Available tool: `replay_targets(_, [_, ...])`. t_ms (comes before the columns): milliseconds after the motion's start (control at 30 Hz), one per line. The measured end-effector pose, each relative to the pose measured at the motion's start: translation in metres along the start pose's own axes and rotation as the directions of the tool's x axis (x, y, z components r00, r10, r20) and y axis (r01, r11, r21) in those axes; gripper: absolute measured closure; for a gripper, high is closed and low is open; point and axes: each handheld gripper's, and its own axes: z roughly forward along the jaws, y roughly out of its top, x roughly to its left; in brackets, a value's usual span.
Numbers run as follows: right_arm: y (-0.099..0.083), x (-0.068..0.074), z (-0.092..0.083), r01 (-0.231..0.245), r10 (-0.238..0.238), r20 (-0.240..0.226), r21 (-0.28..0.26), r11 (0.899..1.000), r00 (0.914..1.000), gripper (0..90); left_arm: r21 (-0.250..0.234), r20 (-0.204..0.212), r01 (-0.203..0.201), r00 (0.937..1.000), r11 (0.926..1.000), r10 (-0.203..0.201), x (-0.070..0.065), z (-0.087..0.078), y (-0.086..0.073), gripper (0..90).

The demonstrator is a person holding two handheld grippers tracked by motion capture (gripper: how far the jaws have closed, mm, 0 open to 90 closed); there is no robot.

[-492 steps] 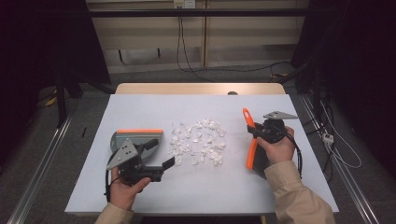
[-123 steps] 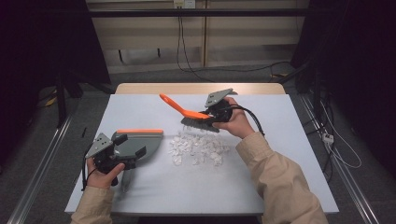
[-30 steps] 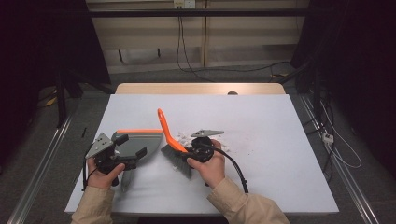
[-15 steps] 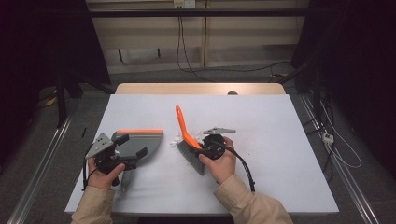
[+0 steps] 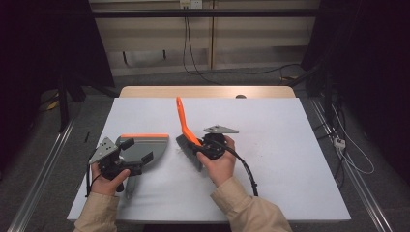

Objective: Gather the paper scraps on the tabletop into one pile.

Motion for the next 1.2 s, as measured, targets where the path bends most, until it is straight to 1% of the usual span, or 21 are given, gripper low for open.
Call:
replay_targets(67, [-0.001, 0.005, 0.014, -0.006, 0.006, 0.017, 0.013, 1.0, 0.9998, 71.6, -0.002, 0.001, 0.003, 1.0, 1.0, -0.003, 0.0, 0.0, 0.0, 4.6])
replay_targets(100, [-0.002, 0.007, 0.02, -0.02, 0.02, 0.01, 0.016, 1.0, 0.9997, 71.5, 0.0, 0.0, -0.001, 1.0, 1.0, 0.001, 0.0, 0.0, 0.0, 4.5])
replay_targets(133, [-0.003, 0.009, 0.025, -0.028, 0.028, 0.011, 0.022, 0.999, 0.9996, 71.6, -0.003, 0.001, 0.006, 1.0, 1.0, -0.006, 0.0, 0.0, 0.0, 4.5])
replay_targets(200, [-0.006, 0.011, 0.035, -0.03, 0.027, 0.041, 0.054, 0.998, 0.9988, 71.5, -0.002, 0.001, 0.006, 1.0, 1.0, -0.006, 0.0, 0.0, 0.0, 4.5])
replay_targets(233, [-0.007, 0.009, 0.038, -0.031, 0.029, 0.046, 0.048, 0.998, 0.9985, 71.6, 0.002, 0.001, 0.001, 1.0, 1.0, -0.001, 0.0, 0.0, 0.0, 4.6])
replay_targets(267, [-0.007, 0.008, 0.038, -0.026, 0.022, 0.069, 0.051, 0.998, 0.9974, 71.5, 0.0, 0.0, -0.001, 1.0, 1.0, 0.001, 0.0, 0.0, 0.0, 4.6])
replay_targets(300, [-0.006, 0.005, 0.037, -0.033, 0.028, 0.078, 0.064, 0.997, 0.9965, 71.5, -0.002, 0.001, -0.003, 1.0, 1.0, 0.003, 0.0, -0.001, 0.0, 4.5])
replay_targets(333, [-0.006, 0.002, 0.035, -0.049, 0.043, 0.077, 0.073, 0.996, 0.9961, 71.5, 0.0, 0.001, -0.002, 1.0, 1.0, 0.002, 0.0, -0.001, 0.0, 4.6])
replay_targets(367, [-0.005, 0.0, 0.032, -0.052, 0.045, 0.087, 0.079, 0.996, 0.9952, 71.5, 0.0, 0.0, -0.002, 1.0, 1.0, 0.002, 0.0, -0.001, 0.0, 4.5])
replay_targets(400, [-0.006, -0.003, 0.028, -0.043, 0.035, 0.105, 0.079, 0.996, 0.9939, 71.5, 0.0, -0.001, -0.003, 1.0, 1.0, 0.003, 0.0, 0.0, 0.0, 4.6])
replay_targets(533, [-0.009, -0.018, 0.01, -0.06, 0.05, 0.134, 0.072, 0.996, 0.9897, 71.5, 0.002, 0.0, -0.009, 1.0, 1.0, 0.009, -0.001, 0.0, 0.0, 4.5])
replay_targets(667, [-0.011, -0.028, -0.004, -0.067, 0.058, 0.144, 0.06, 0.996, 0.9879, 71.6, 0.002, -0.001, -0.014, 0.9999, 0.9999, 0.014, -0.002, 0.0, 0.001, 4.5])
replay_targets(700, [-0.011, -0.029, -0.008, -0.059, 0.049, 0.149, 0.06, 0.996, 0.9876, 71.6, 0.002, -0.001, -0.015, 0.9999, 0.9999, 0.015, -0.002, 0.001, 0.001, 4.5])
replay_targets(733, [-0.01, -0.029, -0.01, -0.051, 0.042, 0.148, 0.058, 0.997, 0.9881, 71.6, 0.004, -0.001, -0.014, 0.9999, 0.9999, 0.014, -0.003, 0.001, 0.001, 4.5])
replay_targets(800, [-0.007, -0.026, -0.016, -0.053, 0.048, 0.121, 0.032, 0.998, 0.9915, 71.6, 0.003, -0.002, -0.013, 0.9999, 0.9999, 0.013, -0.003, 0.001, 0.0, 4.6])
replay_targets(833, [-0.005, -0.024, -0.018, -0.042, 0.039, 0.115, 0.025, 0.999, 0.9926, 71.6, 0.003, -0.002, -0.013, 0.9999, 0.9999, 0.013, -0.003, 0.001, 0.0, 4.5])
replay_targets(967, [0.004, -0.014, -0.017, -0.022, 0.021, 0.095, 0.008, 1.0, 0.9953, 71.6, 0.003, -0.002, -0.013, 0.9999, 0.9999, 0.013, -0.003, 0.001, 0.0, 4.6])
replay_targets(1033, [0.006, -0.011, -0.011, -0.016, 0.016, 0.094, -0.001, 1.0, 0.9954, 71.6, 0.003, -0.002, -0.011, 0.9999, 0.9999, 0.011, -0.003, 0.001, 0.0, 4.5])
replay_targets(1067, [0.006, -0.011, -0.006, -0.016, 0.015, 0.095, 0.003, 1.0, 0.9953, 71.6, 0.003, -0.001, -0.011, 0.9999, 0.9999, 0.011, -0.003, 0.002, 0.0, 4.6])
replay_targets(1133, [0.005, -0.011, 0.005, -0.04, 0.039, 0.084, 0.018, 0.999, 0.9957, 71.6, 0.004, 0.002, -0.011, 0.9999, 0.9999, 0.011, -0.003, 0.002, 0.0, 4.6])
replay_targets(1200, [0.004, -0.01, 0.016, -0.049, 0.046, 0.082, 0.038, 0.998, 0.9956, 71.6, 0.007, 0.003, -0.014, 0.9999, 0.9999, 0.014, -0.003, 0.003, 0.0, 4.6])
